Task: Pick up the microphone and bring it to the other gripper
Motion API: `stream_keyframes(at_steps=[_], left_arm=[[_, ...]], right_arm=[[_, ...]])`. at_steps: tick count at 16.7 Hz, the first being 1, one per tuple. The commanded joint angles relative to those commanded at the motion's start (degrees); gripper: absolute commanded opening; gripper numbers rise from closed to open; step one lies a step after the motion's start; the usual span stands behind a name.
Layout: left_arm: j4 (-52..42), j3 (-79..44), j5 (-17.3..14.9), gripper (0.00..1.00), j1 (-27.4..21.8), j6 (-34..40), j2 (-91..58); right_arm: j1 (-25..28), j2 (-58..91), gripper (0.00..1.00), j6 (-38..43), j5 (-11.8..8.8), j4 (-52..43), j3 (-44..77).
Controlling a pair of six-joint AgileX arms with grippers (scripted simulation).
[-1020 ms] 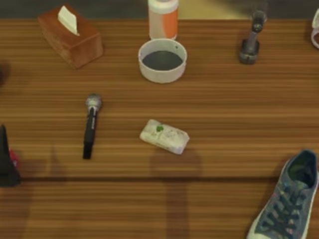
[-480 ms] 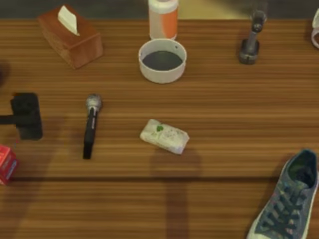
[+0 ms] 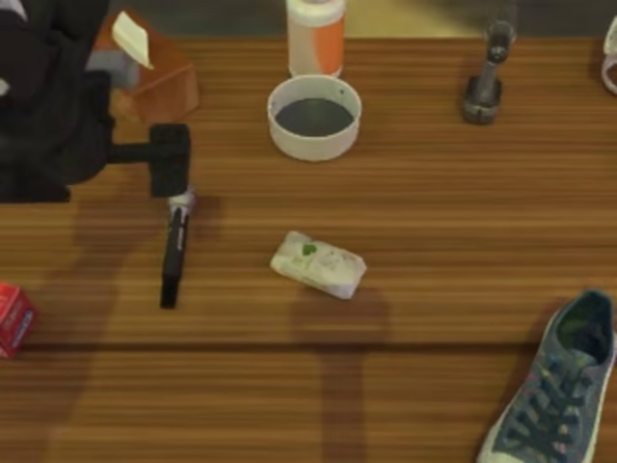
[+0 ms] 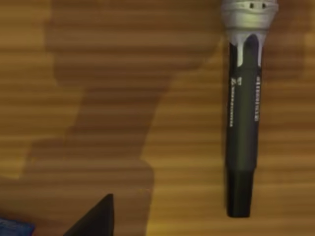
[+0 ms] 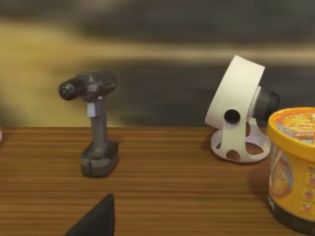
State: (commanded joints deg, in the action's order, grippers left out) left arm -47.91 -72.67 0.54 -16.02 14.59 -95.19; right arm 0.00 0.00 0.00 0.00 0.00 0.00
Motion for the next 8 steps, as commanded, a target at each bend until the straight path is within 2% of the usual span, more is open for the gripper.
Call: stream_keyframes(at_steps=[4, 8], left_arm=[[-7.57, -10.07, 0.34, 1.00, -2.34, 2.05, -13.41], [-10.73, -13.58, 0.62, 1.00, -3.17, 2.81, -18.24]], right_arm=[[0.00, 0.00, 1.00, 0.00, 0.00, 0.00, 0.00], [0.00, 0.00, 1.00, 0.00, 0.00, 0.00, 0.00]])
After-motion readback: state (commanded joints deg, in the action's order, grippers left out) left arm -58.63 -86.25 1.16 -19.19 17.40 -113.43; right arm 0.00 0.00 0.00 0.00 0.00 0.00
